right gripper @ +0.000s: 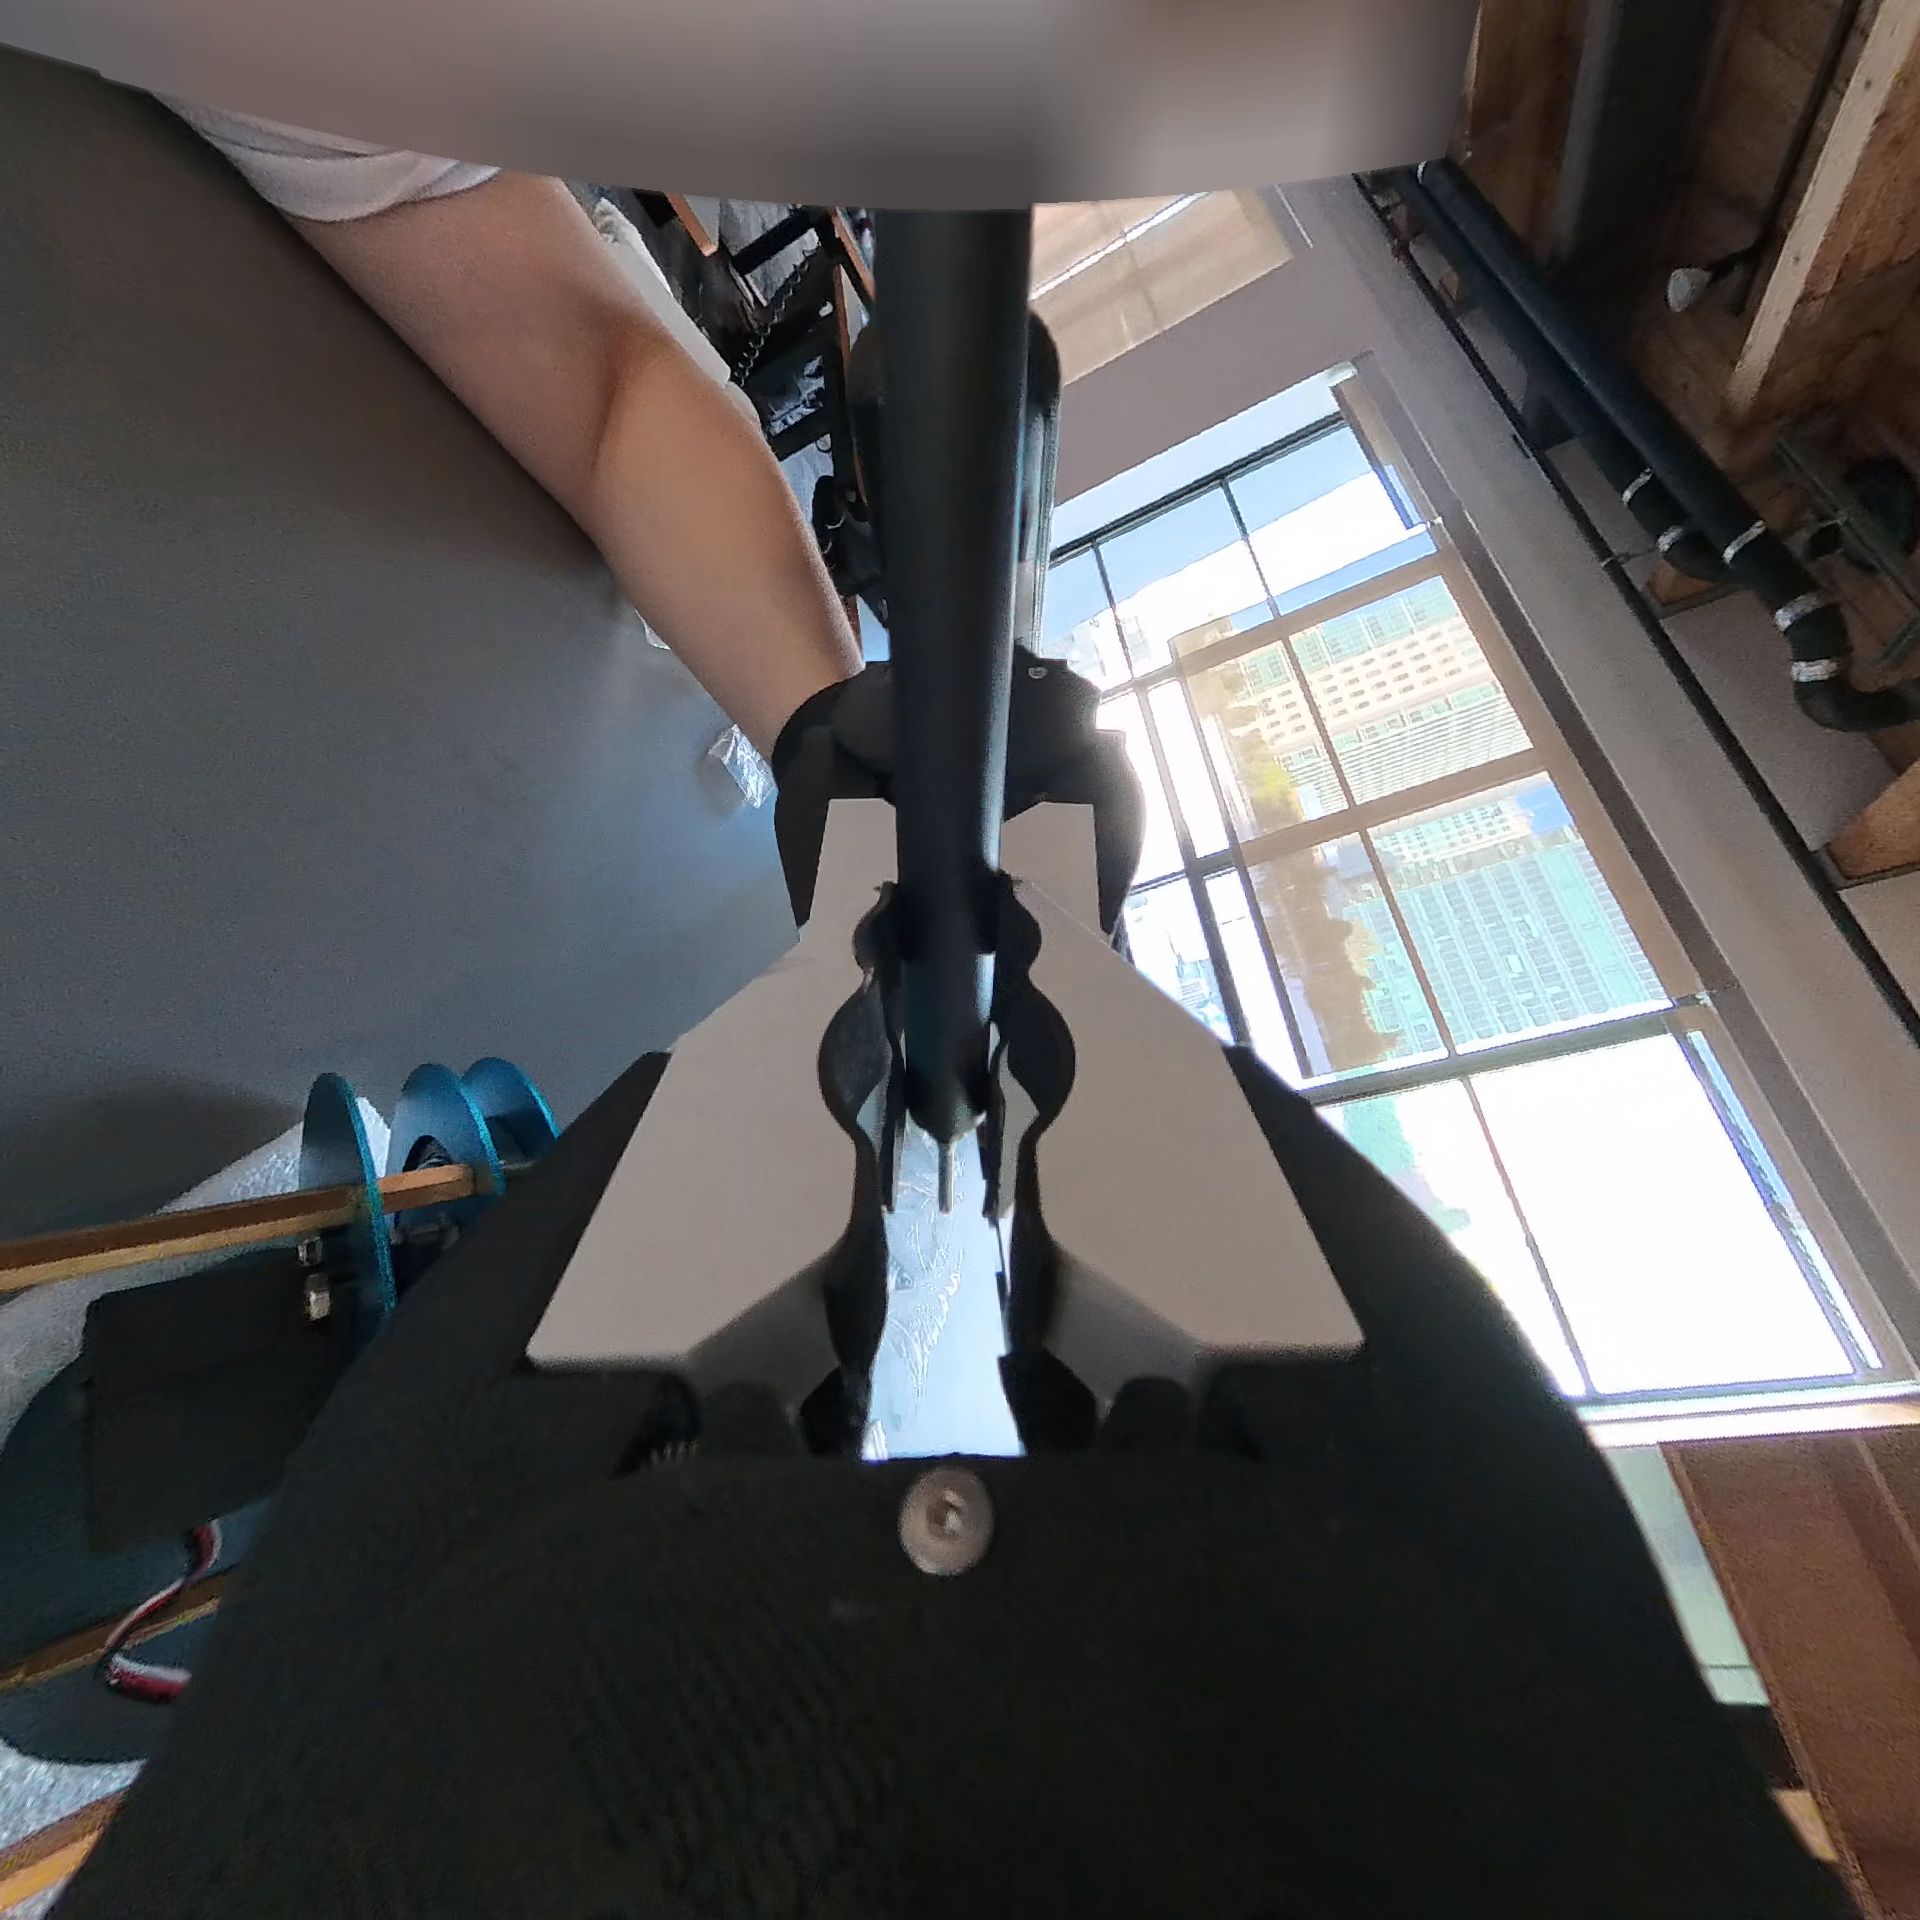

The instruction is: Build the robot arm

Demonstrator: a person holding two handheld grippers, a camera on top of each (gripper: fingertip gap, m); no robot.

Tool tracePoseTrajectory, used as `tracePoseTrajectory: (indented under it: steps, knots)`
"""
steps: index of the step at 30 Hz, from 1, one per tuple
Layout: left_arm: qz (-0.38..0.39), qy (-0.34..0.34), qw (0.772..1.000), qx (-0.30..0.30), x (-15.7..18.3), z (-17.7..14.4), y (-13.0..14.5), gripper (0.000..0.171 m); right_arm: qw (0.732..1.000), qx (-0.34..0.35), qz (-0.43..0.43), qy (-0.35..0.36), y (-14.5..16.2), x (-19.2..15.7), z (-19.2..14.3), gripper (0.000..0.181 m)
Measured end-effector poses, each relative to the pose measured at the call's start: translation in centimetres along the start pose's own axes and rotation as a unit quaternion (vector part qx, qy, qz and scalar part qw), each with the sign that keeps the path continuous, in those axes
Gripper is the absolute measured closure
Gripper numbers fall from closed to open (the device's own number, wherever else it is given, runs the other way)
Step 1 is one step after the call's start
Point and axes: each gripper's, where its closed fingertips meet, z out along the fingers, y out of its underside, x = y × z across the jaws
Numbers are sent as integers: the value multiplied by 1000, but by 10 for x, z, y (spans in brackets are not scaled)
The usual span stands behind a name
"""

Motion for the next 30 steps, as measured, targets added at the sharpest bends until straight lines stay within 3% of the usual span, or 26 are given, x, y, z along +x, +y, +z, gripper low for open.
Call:
tracePoseTrajectory:
  steps: [19, 24, 30]
  knots:
    - [-30, 9, 999, 5, -1, -2, -3, 156, 999, 14, 40, 0, -2, 5, -4, 166]
    - [-79, 21, 997, 12, -3, 0, -4, 156, 997, 18, 77, 7, -1, 11, -2, 166]
    - [-215, 71, 972, 62, -15, -9, -22, 156, 966, -3, 257, 16, -10, 37, 1, 167]
